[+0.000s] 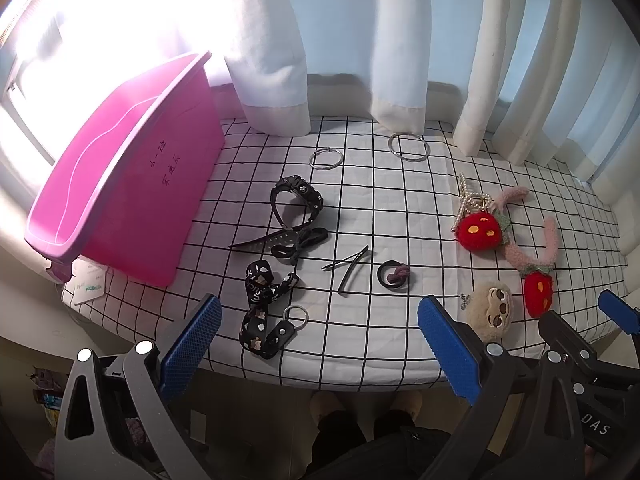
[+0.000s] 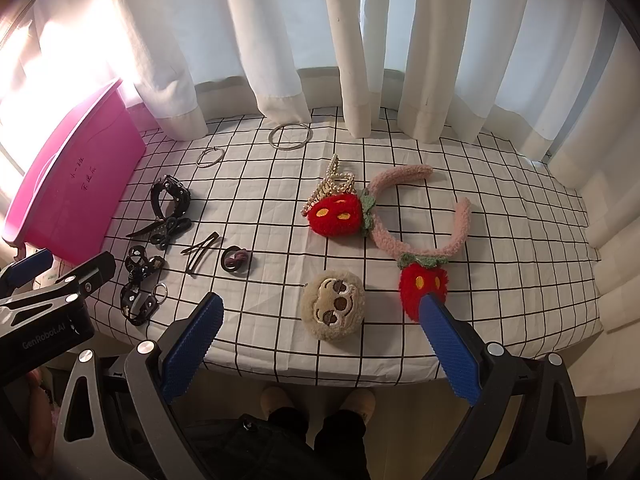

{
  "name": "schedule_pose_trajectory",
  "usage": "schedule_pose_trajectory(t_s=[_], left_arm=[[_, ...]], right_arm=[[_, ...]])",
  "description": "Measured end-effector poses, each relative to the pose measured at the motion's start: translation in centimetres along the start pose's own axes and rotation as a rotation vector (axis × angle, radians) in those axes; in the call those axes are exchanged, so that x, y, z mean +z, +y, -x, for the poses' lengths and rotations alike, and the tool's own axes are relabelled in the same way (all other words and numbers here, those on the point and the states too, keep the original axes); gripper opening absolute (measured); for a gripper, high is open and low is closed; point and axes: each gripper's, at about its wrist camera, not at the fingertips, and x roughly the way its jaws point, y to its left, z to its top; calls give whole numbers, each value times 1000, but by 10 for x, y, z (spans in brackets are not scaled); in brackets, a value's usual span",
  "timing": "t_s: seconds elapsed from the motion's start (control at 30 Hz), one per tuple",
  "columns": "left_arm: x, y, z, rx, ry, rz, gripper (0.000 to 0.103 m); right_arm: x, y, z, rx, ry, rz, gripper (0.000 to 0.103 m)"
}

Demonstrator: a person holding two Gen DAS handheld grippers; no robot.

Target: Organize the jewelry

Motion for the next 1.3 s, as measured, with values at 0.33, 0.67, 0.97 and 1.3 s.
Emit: schedule_pose_trajectory(t_s=[0.33,0.67,0.97,1.3], left_arm=[[0,0,1,-1,-1,0,97],[-2,2,3,0,-4,6,97],[-2,4,3,0,-5,11,97],[-5,9,1,-11,6,15,97]], right_arm=[[0,1,0,2,0,-1,94],[0,2,0,3,1,-2,94],[0,4,0,4,1,-1,94],[-2,3,-1,6,7,-8,94]])
